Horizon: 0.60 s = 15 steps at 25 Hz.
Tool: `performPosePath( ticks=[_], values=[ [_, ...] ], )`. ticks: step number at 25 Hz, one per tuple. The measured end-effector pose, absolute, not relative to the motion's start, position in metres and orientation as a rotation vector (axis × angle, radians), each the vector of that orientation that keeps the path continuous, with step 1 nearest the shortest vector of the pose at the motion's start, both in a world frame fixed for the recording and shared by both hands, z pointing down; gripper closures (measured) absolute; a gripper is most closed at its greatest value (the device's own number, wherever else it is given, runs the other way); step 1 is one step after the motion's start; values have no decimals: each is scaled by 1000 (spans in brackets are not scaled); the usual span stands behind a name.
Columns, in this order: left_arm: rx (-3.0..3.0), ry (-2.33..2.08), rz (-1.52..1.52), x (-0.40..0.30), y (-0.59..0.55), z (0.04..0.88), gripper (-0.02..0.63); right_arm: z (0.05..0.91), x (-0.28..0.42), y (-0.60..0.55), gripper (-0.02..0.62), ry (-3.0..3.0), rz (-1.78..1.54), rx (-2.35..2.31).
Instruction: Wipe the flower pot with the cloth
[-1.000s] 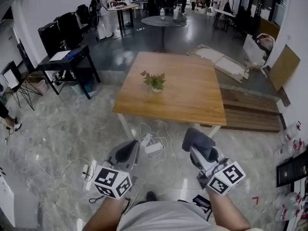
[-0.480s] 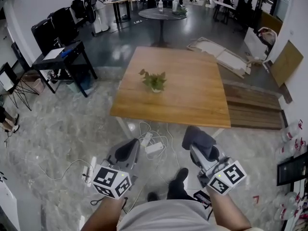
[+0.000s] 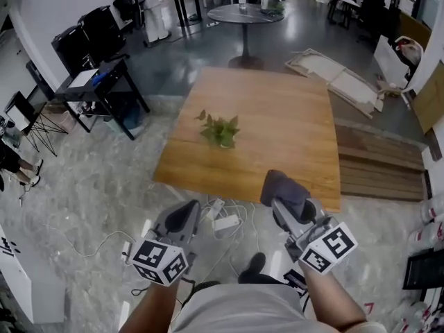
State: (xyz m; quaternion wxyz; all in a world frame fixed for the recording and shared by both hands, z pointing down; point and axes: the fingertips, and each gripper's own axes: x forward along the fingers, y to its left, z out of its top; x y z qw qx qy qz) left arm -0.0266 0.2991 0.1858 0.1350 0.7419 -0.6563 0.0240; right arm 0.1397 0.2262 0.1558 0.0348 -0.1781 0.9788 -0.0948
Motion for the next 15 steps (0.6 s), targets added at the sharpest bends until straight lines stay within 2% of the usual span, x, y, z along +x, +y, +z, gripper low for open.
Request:
performPosePath(
  ticks=[15],
  values=[
    [2110, -1920, 106, -9, 169, 181, 598, 151, 162, 93, 495, 2969, -354, -493]
  ],
)
